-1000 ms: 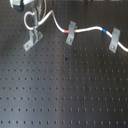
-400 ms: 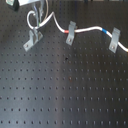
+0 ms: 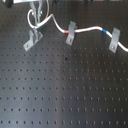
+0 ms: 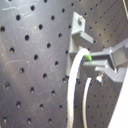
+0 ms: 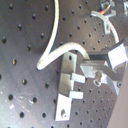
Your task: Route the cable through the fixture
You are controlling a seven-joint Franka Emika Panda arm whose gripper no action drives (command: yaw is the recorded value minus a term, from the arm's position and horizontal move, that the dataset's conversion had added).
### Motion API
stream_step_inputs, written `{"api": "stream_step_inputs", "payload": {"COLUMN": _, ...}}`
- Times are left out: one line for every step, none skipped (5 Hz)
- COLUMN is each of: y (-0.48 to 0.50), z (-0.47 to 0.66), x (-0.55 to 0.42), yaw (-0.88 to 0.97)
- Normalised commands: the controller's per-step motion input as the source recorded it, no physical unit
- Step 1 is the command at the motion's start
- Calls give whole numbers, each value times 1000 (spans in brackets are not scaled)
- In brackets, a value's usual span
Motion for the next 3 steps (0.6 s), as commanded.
{"api": "stream_step_inputs", "payload": {"y": 37, "z": 15, "x": -35, "yaw": 849}}
{"api": "stream_step_inputs", "payload": {"y": 34, "z": 25, "x": -35, "yaw": 871}}
{"api": "stream_step_inputs", "payload": {"y": 31, "z": 36, "x": -37, "yaw": 886}}
